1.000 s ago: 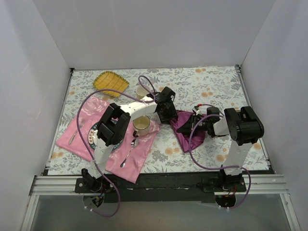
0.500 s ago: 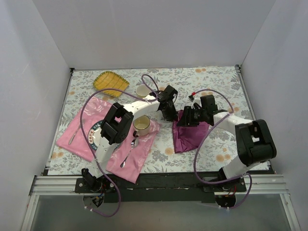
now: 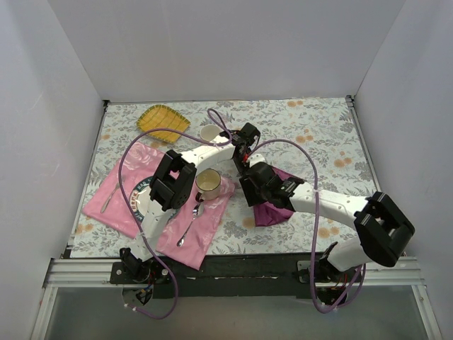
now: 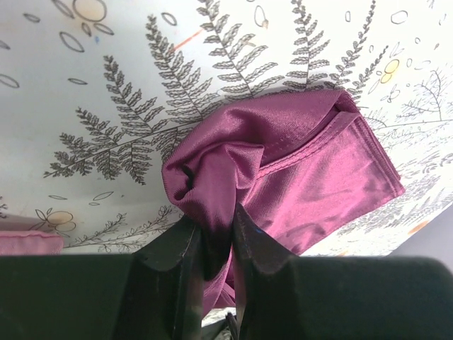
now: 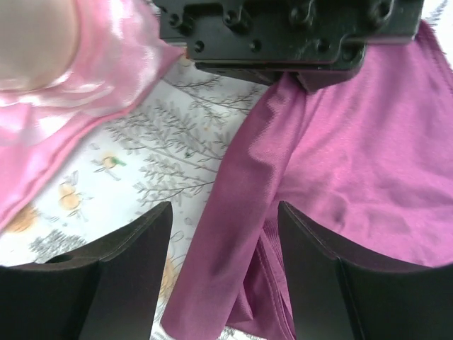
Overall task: Fold the napkin, place the utensils inside, and roll it up
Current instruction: Roll the napkin with the utensil
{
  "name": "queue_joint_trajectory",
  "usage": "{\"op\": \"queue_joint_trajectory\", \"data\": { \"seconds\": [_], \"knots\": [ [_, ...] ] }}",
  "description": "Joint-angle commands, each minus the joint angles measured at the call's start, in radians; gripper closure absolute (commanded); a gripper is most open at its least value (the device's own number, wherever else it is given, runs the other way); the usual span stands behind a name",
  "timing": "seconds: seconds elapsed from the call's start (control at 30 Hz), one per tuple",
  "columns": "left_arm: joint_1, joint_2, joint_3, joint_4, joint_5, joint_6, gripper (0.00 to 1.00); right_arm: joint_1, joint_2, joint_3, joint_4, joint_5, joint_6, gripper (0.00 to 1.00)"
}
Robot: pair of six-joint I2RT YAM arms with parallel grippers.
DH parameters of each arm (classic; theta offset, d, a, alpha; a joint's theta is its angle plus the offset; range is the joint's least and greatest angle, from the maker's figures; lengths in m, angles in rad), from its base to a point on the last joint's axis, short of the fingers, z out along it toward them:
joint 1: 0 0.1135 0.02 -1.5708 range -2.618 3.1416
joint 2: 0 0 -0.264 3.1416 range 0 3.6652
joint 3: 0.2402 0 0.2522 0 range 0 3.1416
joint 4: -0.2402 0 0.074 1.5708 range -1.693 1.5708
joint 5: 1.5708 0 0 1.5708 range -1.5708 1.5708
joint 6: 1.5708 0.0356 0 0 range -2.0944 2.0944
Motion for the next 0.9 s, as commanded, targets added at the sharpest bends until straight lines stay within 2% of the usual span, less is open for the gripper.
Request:
{"op": "queue_joint_trajectory", "data": {
  "seconds": [0.0, 0.2, 0.4, 0.5, 0.53, 0.6, 0.63, 0.73, 0.8, 0.87],
  "knots": [
    [0.004, -0.022, -0.004, -0.065, 0.027, -0.073, 1.00, 0.054, 0.068, 0.026, -0.023, 0.245, 0.042, 0.31],
    [0.005, -0.012, 0.008, -0.080, 0.016, -0.095, 1.00, 0.084, 0.161, 0.044, -0.014, 0.275, 0.041, 0.34],
    [0.007, 0.005, 0.005, -0.093, 0.007, -0.094, 1.00, 0.084, 0.173, 0.052, -0.015, 0.308, 0.019, 0.45],
    [0.008, 0.008, -0.007, -0.090, 0.005, -0.101, 1.00, 0.086, 0.184, 0.049, -0.023, 0.292, 0.010, 0.53],
    [0.008, 0.005, -0.010, -0.087, 0.008, -0.102, 1.00, 0.086, 0.179, 0.046, -0.011, 0.290, 0.011, 0.62],
    [0.010, 0.001, -0.015, -0.073, -0.001, -0.093, 1.00, 0.084, 0.167, 0.024, 0.007, 0.272, 0.010, 0.69],
    [0.010, -0.004, -0.016, -0.067, -0.008, -0.075, 1.00, 0.078, 0.164, 0.016, 0.015, 0.264, 0.008, 0.79],
    [0.019, -0.019, -0.030, -0.033, -0.016, -0.027, 1.00, 0.055, 0.152, -0.022, 0.058, 0.206, 0.010, 0.94],
    [0.028, -0.021, -0.036, -0.008, 0.011, -0.016, 1.00, 0.034, 0.142, -0.045, 0.104, 0.146, 0.010, 0.98],
    [0.034, -0.024, -0.035, 0.018, 0.027, 0.027, 0.99, 0.008, 0.141, -0.071, 0.136, 0.094, 0.001, 0.99]
  ]
}}
